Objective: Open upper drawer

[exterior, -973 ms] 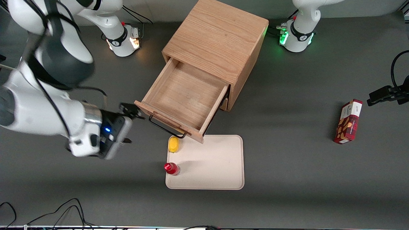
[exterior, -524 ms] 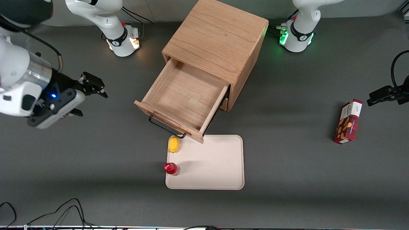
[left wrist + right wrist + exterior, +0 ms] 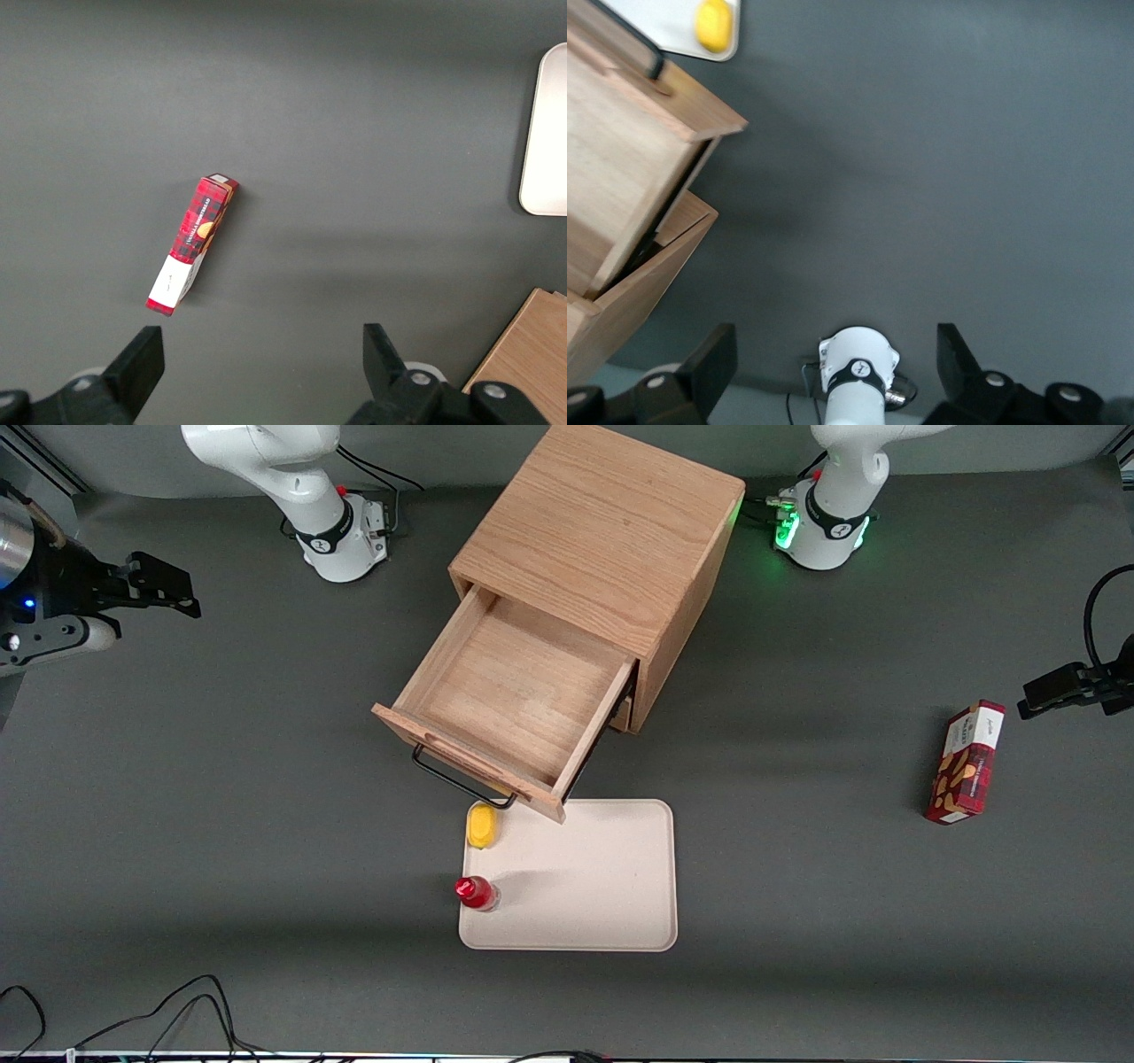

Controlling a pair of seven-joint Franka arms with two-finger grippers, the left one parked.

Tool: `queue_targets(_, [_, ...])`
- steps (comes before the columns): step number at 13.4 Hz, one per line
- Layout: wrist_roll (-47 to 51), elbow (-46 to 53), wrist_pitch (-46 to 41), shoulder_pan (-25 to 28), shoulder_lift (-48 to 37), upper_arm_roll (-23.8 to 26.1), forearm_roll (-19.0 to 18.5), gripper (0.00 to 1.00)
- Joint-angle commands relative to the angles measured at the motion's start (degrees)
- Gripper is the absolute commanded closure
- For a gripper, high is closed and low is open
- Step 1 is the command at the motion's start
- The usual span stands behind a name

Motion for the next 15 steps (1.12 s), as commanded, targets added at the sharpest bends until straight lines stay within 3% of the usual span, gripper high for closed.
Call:
queue_targets(1, [8.0,-23.7,11.3,0.7,-14.0,-0.1,-0.6,0.0])
queue_targets(4, [10.0,-37.6,22.1,0.7,-21.2,-0.1,-0.6,0.0])
queue_targets(8, [11.8,-32.1,22.2,0.6,-16.8,-0.6,-4.8,0.0])
queue_targets(10, [11.6,-29.9,22.0,0.7,-15.8,-3.1,-4.7,0.0])
queue_targets(15, [11.3,-28.9,22.0,0.8,-15.7,-3.5,-4.5,0.0])
